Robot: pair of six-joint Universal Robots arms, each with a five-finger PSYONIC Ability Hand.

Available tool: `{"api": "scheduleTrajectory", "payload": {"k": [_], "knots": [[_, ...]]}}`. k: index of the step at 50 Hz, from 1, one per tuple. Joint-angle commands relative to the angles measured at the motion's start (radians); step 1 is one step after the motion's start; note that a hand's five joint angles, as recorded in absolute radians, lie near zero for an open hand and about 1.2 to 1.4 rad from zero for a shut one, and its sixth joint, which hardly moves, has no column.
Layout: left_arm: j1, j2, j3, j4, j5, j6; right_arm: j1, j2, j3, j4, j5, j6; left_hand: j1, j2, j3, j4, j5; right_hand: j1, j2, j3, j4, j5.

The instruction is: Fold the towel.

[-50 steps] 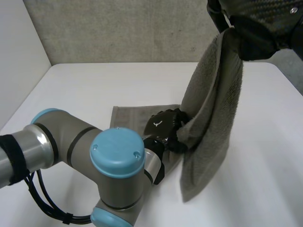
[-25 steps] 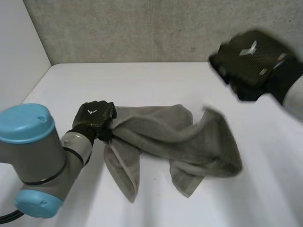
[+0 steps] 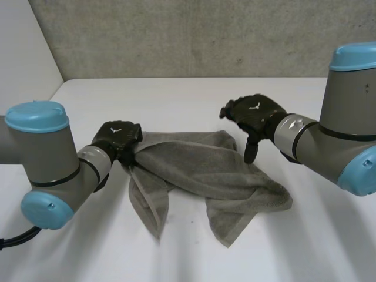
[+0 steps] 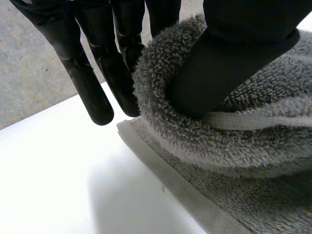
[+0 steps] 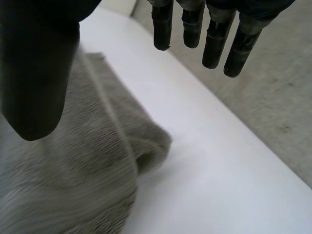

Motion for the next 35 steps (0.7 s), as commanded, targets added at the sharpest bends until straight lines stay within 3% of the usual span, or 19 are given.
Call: {"api": "scheduleTrajectory", "payload": {"k": [1, 8, 11, 16, 20, 22, 23, 25, 26, 27, 32, 35], "knots": [[-0.002, 0.067, -0.067, 0.001, 0.001, 0.000, -0.052, 0.092, -0.101, -0.074, -0.003, 0.087, 0.202, 0.180, 0.181, 0.179, 0.194, -0.023, -0.025, -0.028, -0.044, -0.019], [-0.002, 0.098, -0.115, 0.001, 0.001, 0.000, -0.052, 0.300, -0.359, 0.121, -0.056, 0.094, 0.202, 0.180, 0.181, 0.179, 0.194, 0.109, 0.108, 0.105, 0.088, 0.113], [-0.002, 0.121, -0.148, 0.006, 0.001, 0.000, -0.050, 0.434, -0.518, 0.280, -0.186, 0.142, 0.202, 0.180, 0.181, 0.179, 0.194, 0.115, 0.114, 0.111, 0.094, 0.119], [-0.002, 0.136, -0.172, 0.009, 0.001, 0.000, -0.041, 0.490, -0.572, 0.325, -0.262, 0.202, 0.202, 0.180, 0.181, 0.179, 0.194, 0.127, 0.125, 0.122, 0.106, 0.131], [-0.002, 0.138, -0.179, 0.010, -0.001, 0.000, -0.032, 0.502, -0.583, 0.321, -0.271, 0.221, 0.202, 0.180, 0.181, 0.179, 0.194, 0.194, 0.193, 0.190, 0.173, 0.198], [-0.003, 0.135, -0.178, 0.012, -0.001, 0.000, -0.029, 0.522, -0.592, 0.313, -0.271, 0.232, 0.202, 0.180, 0.181, 0.179, 0.194, 0.408, 0.406, 0.403, 0.387, 0.412], [-0.003, 0.134, -0.178, 0.012, -0.001, 0.000, -0.029, 0.522, -0.592, 0.313, -0.271, 0.232, 0.202, 0.180, 0.181, 0.179, 0.194, 0.409, 0.407, 0.404, 0.388, 0.413], [-0.003, 0.128, -0.164, 0.020, -0.001, 0.000, -0.018, 0.547, -0.610, 0.310, -0.271, 0.235, 0.202, 0.180, 0.181, 0.179, 0.194, 0.832, 0.831, 0.828, 0.811, 0.836], [-0.003, 0.128, -0.164, 0.020, -0.001, 0.000, -0.018, 0.547, -0.611, 0.310, -0.271, 0.235, 0.202, 0.180, 0.181, 0.179, 0.194, 0.834, 0.833, 0.830, 0.813, 0.838], [-0.003, 0.124, -0.152, 0.032, -0.001, 0.001, -0.009, 0.553, -0.626, 0.310, -0.270, 0.235, 0.202, 0.180, 0.181, 0.179, 0.194, 1.122, 1.121, 1.118, 1.101, 1.126], [-0.002, 0.102, -0.070, 0.104, -0.001, 0.007, -0.004, 0.547, -0.766, 0.286, -0.247, 0.235, 0.202, 0.180, 0.181, 0.179, 0.194, 1.156, 1.155, 1.152, 1.135, 1.160], [0.000, 0.052, 0.106, 0.156, -0.001, 0.059, -0.004, 0.522, -0.984, 0.228, -0.198, 0.236, 0.202, 0.180, 0.181, 0.179, 0.194, 1.156, 1.155, 1.152, 1.135, 1.160]]}}
